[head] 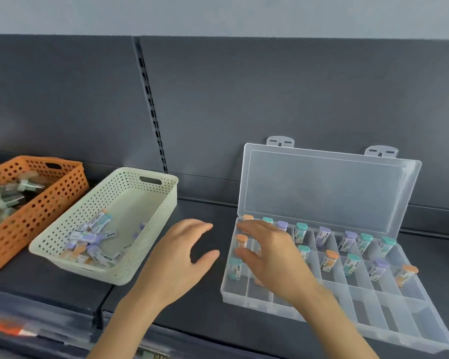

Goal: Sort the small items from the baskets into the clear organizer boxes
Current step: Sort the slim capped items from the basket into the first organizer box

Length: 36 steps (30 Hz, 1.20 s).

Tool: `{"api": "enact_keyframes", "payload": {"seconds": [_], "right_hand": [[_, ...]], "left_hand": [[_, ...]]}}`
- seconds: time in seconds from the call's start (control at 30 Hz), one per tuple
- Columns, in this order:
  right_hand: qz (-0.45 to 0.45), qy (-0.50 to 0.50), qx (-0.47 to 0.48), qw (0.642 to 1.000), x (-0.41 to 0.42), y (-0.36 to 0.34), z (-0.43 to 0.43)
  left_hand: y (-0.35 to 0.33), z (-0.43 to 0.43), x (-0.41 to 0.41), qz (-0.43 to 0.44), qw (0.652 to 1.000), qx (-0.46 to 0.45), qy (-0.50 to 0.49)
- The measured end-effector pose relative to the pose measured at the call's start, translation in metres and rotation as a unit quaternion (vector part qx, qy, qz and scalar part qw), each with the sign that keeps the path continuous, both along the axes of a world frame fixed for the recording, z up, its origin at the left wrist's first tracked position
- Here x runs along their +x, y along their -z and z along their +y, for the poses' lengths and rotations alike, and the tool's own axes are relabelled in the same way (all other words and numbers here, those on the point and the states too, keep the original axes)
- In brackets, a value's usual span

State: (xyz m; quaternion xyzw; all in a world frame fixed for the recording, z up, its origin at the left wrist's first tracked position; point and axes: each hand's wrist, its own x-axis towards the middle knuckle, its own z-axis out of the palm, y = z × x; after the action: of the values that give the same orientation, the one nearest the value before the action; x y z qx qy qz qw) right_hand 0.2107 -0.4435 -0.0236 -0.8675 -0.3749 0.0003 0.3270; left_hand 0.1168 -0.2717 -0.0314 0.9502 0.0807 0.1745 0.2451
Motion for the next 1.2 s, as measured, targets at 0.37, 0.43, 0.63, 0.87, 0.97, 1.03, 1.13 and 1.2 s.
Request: {"api": "enact_keyframes", "payload": {"seconds": [0.37,0.43,0.63,0.87,0.97,1.03,1.13,1.2], "right_hand": [[0.059,0.046,0.07,0.995,-0.044,-0.002,0.139],[0.065,0.052,0.063,0.995,-0.052,0.0,0.164],[0.074,0.101,0.053,0.991,-0.072,0.003,0.219],[0.067,0.063,-0.03,0.995,-0.084,-0.004,0.265],[0.085,0.029,-0.12,0.989,-0.072,0.003,0.289],[0.108,0.019,-0.181,0.977,-0.063,0.009,0.306],[0.151,0.012,-0.209,0.966,-0.051,0.019,0.328],[0.188,-0.004,-0.207,0.96,-0.045,0.021,0.338]], "left_hand": [[-0.01,0.168,-0.035,0.02,0.999,0.024,0.023],[-0.007,0.198,-0.04,0.031,0.999,0.03,0.029],[-0.002,0.254,-0.047,0.052,0.996,0.025,0.067],[0.003,0.282,-0.053,0.035,0.997,-0.005,0.064],[0.002,0.29,-0.059,0.023,0.998,-0.011,0.051],[0.001,0.295,-0.064,0.015,0.999,-0.019,0.042],[0.0,0.299,-0.075,0.009,0.998,-0.049,0.033],[0.002,0.301,-0.08,0.012,0.997,-0.071,0.035]]}}
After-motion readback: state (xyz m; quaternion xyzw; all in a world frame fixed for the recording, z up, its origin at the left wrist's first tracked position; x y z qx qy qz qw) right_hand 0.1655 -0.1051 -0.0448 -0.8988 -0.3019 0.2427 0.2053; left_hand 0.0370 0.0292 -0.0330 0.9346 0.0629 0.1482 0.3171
